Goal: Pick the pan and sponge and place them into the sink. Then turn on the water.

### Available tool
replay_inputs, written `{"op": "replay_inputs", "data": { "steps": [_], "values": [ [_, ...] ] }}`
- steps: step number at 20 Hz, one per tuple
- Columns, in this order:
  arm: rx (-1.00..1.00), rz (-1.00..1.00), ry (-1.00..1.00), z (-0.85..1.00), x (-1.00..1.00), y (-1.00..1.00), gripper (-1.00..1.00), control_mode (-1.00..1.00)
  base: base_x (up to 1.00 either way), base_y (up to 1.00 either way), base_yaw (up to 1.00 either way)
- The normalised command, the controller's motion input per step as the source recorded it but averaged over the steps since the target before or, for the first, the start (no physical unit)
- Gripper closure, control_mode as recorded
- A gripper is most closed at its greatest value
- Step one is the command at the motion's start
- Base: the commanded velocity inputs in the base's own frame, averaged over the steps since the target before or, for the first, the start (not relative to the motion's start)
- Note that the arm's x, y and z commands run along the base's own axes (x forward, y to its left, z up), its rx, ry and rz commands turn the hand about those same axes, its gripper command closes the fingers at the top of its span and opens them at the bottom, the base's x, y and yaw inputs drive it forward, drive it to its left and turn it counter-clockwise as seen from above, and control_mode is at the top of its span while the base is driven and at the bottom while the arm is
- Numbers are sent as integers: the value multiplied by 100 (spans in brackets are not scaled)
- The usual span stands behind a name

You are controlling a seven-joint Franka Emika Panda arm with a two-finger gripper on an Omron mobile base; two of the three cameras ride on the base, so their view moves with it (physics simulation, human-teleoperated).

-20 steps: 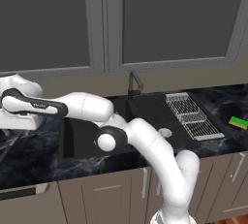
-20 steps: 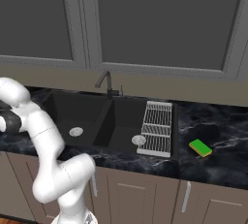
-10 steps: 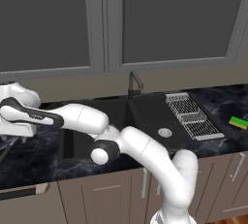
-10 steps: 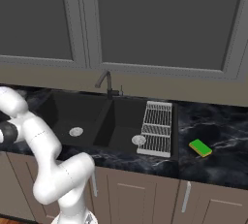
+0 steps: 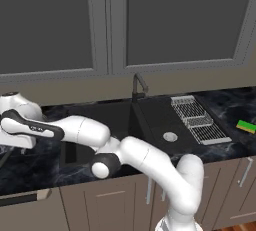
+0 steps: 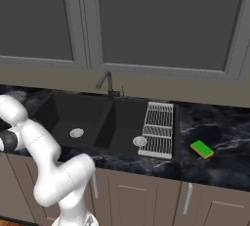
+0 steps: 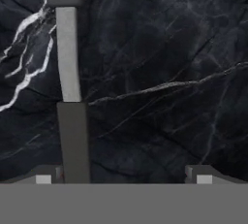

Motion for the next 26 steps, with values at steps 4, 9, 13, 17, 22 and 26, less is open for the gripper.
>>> {"op": "replay_inputs", "data": {
  "steps": [4, 9, 13, 17, 22, 26],
  "values": [
    [-12, 0, 3, 0, 19, 35, -100, -100, 0, 0, 0],
    [-13, 0, 5, 0, 22, 34, -100, -100, 0, 0, 0],
    [-14, 0, 7, 0, 25, 37, -100, -100, 0, 0, 0],
    [-14, 0, 9, 0, 27, 40, -100, -100, 0, 0, 0],
    [-14, 0, 10, 0, 26, 41, 100, -100, 0, 0, 0],
    [-14, 0, 9, -3, 22, 37, 100, -100, 0, 0, 0]
  ]
}}
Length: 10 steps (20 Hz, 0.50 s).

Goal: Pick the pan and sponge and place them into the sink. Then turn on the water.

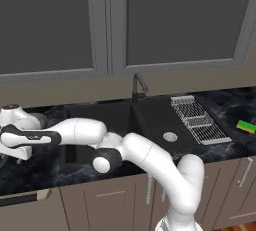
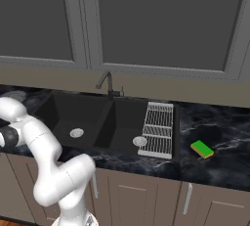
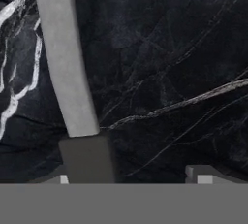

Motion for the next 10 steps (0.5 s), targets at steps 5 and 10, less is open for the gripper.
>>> {"op": "replay_inputs", "data": {
  "steps": [5, 10],
  "values": [
    [-12, 0, 5, -5, 10, 23, 100, -100, 0, 0, 0],
    [-11, 0, 5, -7, 3, 19, 100, -100, 0, 0, 0]
  ]
}}
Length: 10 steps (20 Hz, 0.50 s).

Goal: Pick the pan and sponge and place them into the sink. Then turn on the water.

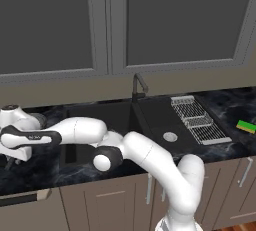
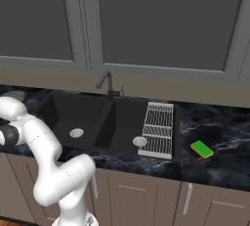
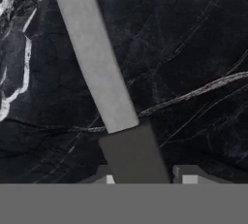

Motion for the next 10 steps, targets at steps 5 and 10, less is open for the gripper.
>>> {"op": "replay_inputs", "data": {
  "steps": [5, 10],
  "values": [
    [-2, 0, 1, -3, 0, 4, 100, -100, 0, 0, 0],
    [-5, -3, -6, 20, -4, 8, 100, -100, 0, 0, 0]
  ]
}}
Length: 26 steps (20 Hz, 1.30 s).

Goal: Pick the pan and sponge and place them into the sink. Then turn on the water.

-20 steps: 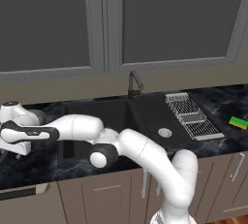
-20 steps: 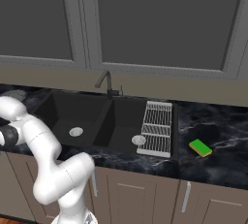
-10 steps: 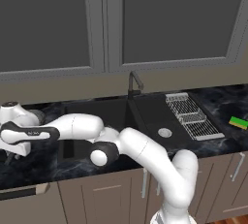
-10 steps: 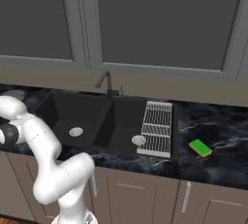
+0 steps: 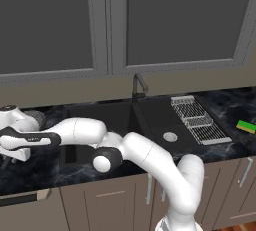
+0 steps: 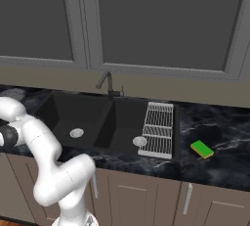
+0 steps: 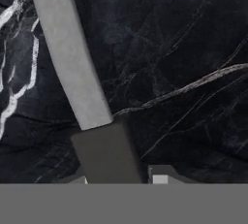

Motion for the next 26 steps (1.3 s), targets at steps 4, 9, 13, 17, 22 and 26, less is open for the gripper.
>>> {"op": "replay_inputs", "data": {
  "steps": [4, 9, 13, 17, 22, 26],
  "values": [
    [-1, -13, -2, 36, -14, -8, 100, -100, 0, 0, 0],
    [0, -17, 0, 34, -3, -8, 100, -100, 0, 0, 0],
    [-3, -19, 0, 25, 0, -6, 100, -100, 0, 0, 0],
    [-2, -15, -3, 32, -11, -7, 100, -100, 0, 0, 0],
    [1, -9, 0, 31, -25, -13, 100, -100, 0, 0, 0],
    [0, -8, -2, 31, -31, -17, 100, -100, 0, 0, 0]
  ]
}}
